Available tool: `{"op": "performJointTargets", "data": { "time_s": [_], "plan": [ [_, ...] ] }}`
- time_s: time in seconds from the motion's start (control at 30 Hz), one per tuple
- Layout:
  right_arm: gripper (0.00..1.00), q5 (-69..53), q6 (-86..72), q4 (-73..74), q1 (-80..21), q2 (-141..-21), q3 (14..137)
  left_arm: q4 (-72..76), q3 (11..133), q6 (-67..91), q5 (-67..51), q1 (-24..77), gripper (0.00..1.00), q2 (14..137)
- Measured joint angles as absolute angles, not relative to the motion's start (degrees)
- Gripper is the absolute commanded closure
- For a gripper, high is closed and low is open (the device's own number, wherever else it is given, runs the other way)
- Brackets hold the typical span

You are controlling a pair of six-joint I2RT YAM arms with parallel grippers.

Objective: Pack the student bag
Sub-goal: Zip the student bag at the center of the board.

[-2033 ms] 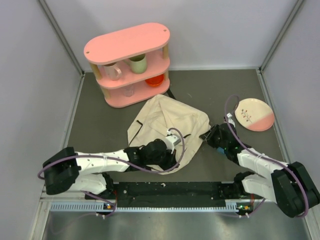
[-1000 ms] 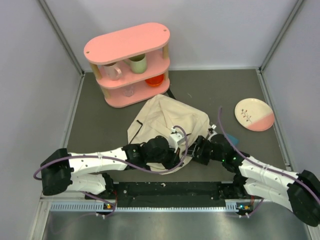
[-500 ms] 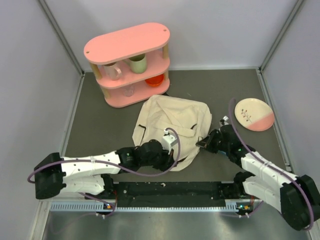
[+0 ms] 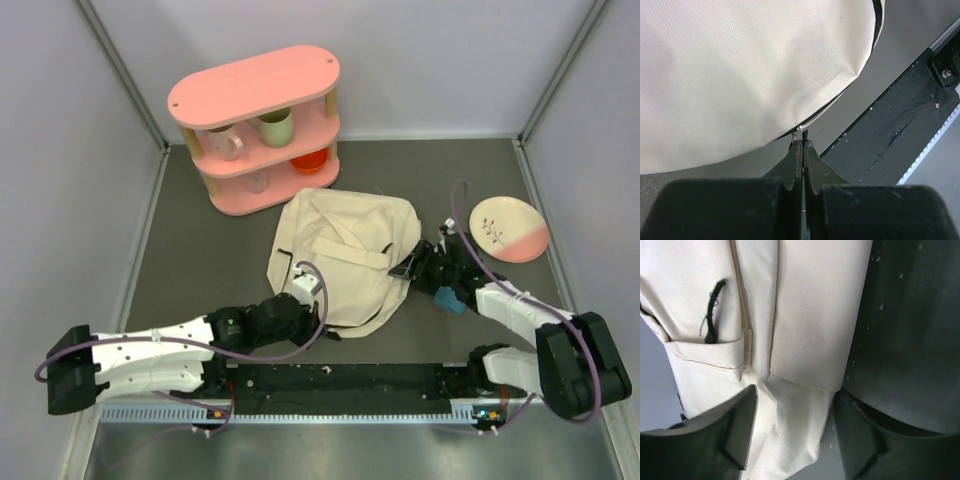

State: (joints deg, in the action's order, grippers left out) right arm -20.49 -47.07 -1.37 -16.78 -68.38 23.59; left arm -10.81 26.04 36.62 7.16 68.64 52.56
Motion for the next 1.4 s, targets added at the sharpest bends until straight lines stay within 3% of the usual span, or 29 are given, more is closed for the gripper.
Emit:
{"op": "performJointTargets", "data": {
  "time_s": [0.17,0.37,0.63,0.8,0.93,1.13,1.3,1.4],
  "plan": [
    [0.12,-19.7,-47.4,1.0,-15.9,-57.0,20.6,-11.4,26.2,36.4,8.1,68.7,1.0,51.6],
    [0.11,-16.2,-47.8,14.5,-15.8,-29.1,19.4,-11.9,30.3,34.6,7.8,68.8,1.0,56.4],
    [0.13,-19.3,-58.8,22.8,-20.6,-11.5,10.3,-11.2,31.1,33.0,7.4,69.1,1.0,56.9],
    [0.13,-14.9,-63.9,23.3,-33.0,-13.0,8.7,-11.2,31.1,33.0,7.6,69.1,1.0,56.9],
    [0.13,-7.7,-67.0,19.0,-45.5,-21.6,9.0,-11.2,31.5,33.0,8.3,69.1,1.0,57.9],
    [0.12,13.8,-75.9,13.2,-69.8,-29.2,11.3,-11.1,31.5,33.6,9.9,69.2,1.0,58.0],
    [0.11,22.0,-83.1,3.6,-73.3,-38.2,11.4,-10.7,31.5,34.0,10.2,69.2,1.0,57.9],
    [0.21,24.0,-85.2,-2.2,-73.5,-45.3,11.4,-10.7,31.5,34.0,10.1,69.2,1.0,57.9]
  ]
}}
